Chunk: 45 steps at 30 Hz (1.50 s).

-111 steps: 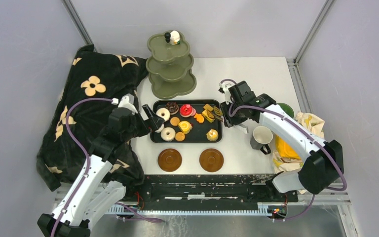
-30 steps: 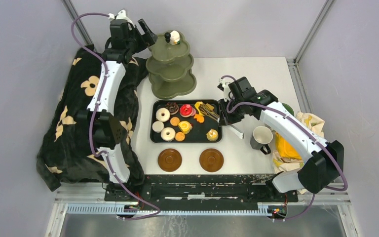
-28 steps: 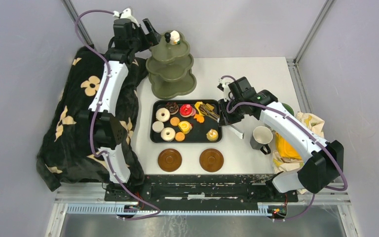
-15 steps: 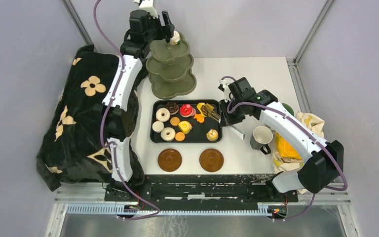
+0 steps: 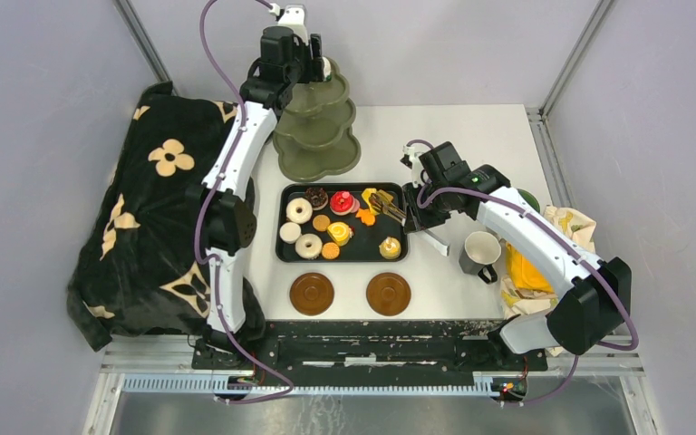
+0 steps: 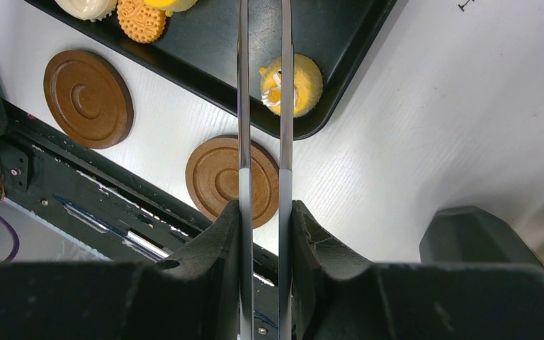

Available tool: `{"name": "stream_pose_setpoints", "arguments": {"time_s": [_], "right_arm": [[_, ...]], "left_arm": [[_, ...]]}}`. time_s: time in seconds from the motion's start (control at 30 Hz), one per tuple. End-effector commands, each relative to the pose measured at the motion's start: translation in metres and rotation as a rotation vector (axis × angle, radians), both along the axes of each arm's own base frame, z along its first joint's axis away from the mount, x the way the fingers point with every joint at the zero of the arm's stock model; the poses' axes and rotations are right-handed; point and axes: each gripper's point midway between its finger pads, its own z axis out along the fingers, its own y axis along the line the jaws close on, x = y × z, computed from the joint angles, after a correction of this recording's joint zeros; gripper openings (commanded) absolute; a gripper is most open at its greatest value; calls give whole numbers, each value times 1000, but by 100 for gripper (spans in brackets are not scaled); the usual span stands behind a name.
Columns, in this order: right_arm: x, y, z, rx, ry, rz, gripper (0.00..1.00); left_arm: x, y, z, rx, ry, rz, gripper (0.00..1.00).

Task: Serve the afternoon tea

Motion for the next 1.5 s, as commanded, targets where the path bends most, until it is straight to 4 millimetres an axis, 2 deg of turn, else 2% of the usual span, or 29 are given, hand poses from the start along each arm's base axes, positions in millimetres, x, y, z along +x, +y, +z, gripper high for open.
{"name": "stream_pose_setpoints", "arguments": {"time_s": [0.0,0.2,0.37,0.47,0.57,0.67,0.77,0.93,1.2,1.47], "right_arm": [[8,5,14,29,-54,-7,8],[8,5,13,27,-52,-6,8],[10,5,14,25,-56,-9,8],[12,1,18,9,-78,-28,8],[12,-2,24,15,-98,-41,8],[10,0,24,23,-92,-42,8],[9,-1,23,25,-87,-47,8],[10,-1,24,30,-93,-53,8],[12,6,26,53,-93,-44,8],[9,3,26,53,-100,-50,8]], "left_arm": [[5,10,18,32,-54,32,68],[7,14,13,38,-44,61,55],[4,14,16,-8,-43,84,38],[1,6,18,-54,-58,94,27],[-1,-5,22,-86,-85,115,11],[-1,-15,27,-107,-105,135,3],[0,-21,28,-139,-99,153,3],[0,-19,30,-210,-97,213,3],[-10,-30,32,-274,-118,354,3],[-17,-35,40,-355,-138,438,3]]}}
